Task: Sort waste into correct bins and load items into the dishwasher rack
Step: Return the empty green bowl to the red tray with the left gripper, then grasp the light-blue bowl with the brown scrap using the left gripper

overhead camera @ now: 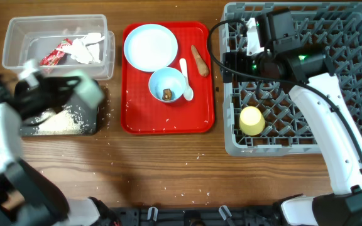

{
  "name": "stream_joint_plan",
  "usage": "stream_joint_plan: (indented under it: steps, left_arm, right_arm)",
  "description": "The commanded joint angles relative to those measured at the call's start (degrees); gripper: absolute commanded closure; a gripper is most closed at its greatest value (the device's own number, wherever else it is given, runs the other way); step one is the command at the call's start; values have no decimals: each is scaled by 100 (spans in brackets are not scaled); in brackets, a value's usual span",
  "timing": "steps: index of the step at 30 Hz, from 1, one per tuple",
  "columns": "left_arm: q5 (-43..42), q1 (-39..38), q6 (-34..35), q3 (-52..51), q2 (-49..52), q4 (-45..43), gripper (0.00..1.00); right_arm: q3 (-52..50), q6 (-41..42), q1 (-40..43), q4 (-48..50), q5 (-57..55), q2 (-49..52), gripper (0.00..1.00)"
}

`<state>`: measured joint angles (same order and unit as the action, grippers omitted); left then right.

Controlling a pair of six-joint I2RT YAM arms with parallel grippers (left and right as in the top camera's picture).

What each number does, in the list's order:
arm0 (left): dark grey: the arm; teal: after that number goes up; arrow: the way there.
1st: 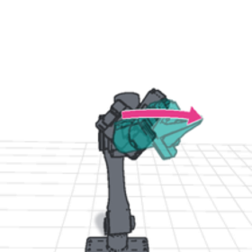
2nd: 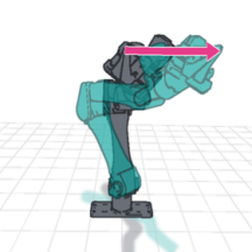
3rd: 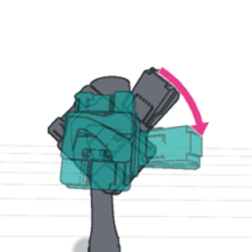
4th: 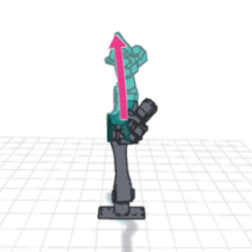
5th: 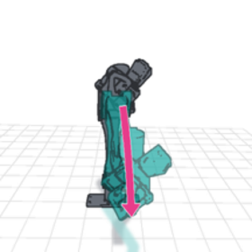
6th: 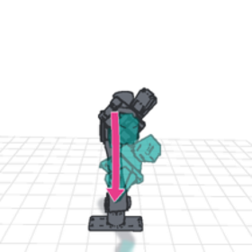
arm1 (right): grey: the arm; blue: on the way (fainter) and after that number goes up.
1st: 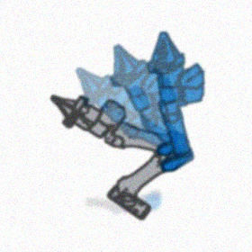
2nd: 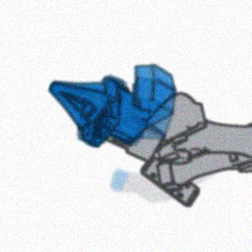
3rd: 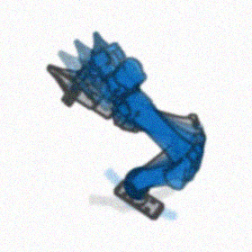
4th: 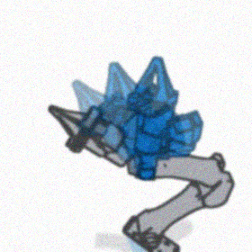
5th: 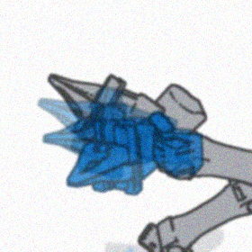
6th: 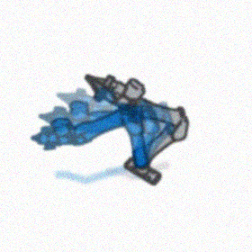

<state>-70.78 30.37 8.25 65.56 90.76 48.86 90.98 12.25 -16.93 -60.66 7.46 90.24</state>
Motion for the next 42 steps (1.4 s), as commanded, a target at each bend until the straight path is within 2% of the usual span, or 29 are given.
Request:
stream_joint_plan:
  steps: [1,4,6,9,13,15,16,18,20,23,26,29,36,39,42]
  left_arm:
    - [3222,-1659,317,-13,-769,52,96]
    - [5049,-3042,317,-24,-743,164,96]
    - [5906,-3923,319,-94,-562,212,96]
    - [6334,-4835,332,-144,-85,144,96]
    - [6789,-5510,573,-144,636,-149,96]
    - [6789,-5678,573,-144,929,-293,94]
    - [6791,-5742,573,-144,1062,-350,89]
    - [6789,-5792,573,-144,1213,-415,74]
    - [6789,-5790,573,-142,1241,-433,52]
    - [6787,-5786,568,151,1064,-212,37]
    - [6789,-5803,365,855,848,348,36]
    - [6789,-5912,-173,1303,710,455,34]
    - [6826,-6161,-1537,1342,1099,-494,33]
    - [7287,-6161,-1585,1342,1613,-850,36]
    - [7281,-6168,-1711,1342,1982,-1224,39]
  right_arm:
    - [39,-177,9,83,-20,74,5]
    - [39,-184,7,83,-24,74,5]
    - [39,-232,9,94,-22,74,5]
    - [39,-313,7,94,-20,74,5]
    - [39,-328,13,109,-22,74,5]
    - [39,-328,13,122,-22,74,5]
    - [39,-330,13,120,-22,74,5]
    - [39,-328,11,116,-22,74,5]
    - [39,-330,13,153,-22,76,5]
    - [39,-328,13,199,-42,74,5]
    - [39,-330,13,201,-42,74,5]
    - [39,-332,13,225,-44,74,5]
    - [42,-308,15,221,-455,74,5]
    - [42,-129,131,205,-673,72,5]
    - [42,238,584,219,-728,66,5]
